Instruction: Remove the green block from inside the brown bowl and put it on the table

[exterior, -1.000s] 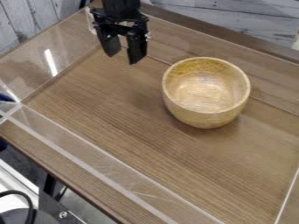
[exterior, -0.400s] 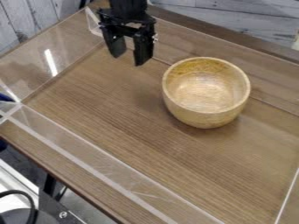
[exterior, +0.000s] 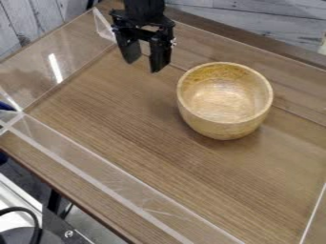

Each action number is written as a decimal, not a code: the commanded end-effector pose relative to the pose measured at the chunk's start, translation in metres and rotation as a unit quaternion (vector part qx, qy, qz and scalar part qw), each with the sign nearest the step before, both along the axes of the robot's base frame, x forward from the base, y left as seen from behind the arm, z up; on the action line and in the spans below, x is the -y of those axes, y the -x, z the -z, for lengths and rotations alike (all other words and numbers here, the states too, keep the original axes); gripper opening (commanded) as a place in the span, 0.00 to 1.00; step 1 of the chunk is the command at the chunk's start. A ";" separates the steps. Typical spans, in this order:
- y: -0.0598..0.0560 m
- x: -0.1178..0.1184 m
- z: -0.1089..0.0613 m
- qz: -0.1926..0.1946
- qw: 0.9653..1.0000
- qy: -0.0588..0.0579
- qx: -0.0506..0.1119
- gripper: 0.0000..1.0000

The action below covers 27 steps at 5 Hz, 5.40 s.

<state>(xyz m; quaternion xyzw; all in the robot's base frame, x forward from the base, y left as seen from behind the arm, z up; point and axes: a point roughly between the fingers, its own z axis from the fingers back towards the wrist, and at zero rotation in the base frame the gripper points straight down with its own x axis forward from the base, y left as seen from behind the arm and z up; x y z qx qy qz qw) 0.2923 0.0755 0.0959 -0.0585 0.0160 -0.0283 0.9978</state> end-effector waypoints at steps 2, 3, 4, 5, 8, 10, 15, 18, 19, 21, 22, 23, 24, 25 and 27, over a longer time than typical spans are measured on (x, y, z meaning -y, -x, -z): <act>-0.006 0.005 -0.015 0.005 1.000 -0.013 0.026 1.00; -0.007 0.008 -0.015 0.007 1.000 -0.014 0.025 1.00; -0.007 0.010 -0.013 0.008 1.000 -0.015 0.022 1.00; -0.009 0.012 -0.011 0.008 1.000 -0.016 0.020 1.00; -0.062 0.014 -0.001 0.027 0.999 -0.021 0.037 1.00; -0.080 0.014 0.011 0.025 0.999 -0.024 0.038 1.00; -0.083 0.011 0.031 0.019 0.999 -0.023 0.030 0.00; -0.083 0.005 0.039 0.014 0.999 -0.020 0.027 0.00; -0.083 0.003 0.040 0.012 0.999 -0.018 0.028 0.00; -0.083 -0.001 0.040 0.009 0.999 -0.011 0.031 0.00; -0.083 -0.003 0.040 0.008 0.999 -0.008 0.032 0.00; -0.083 -0.004 0.040 0.006 0.999 -0.005 0.034 0.00; -0.084 -0.007 0.040 0.004 0.999 -0.001 0.035 0.00; -0.085 -0.009 0.038 0.001 0.999 0.003 0.038 0.00; -0.078 -0.023 0.009 -0.013 0.998 0.004 0.066 0.00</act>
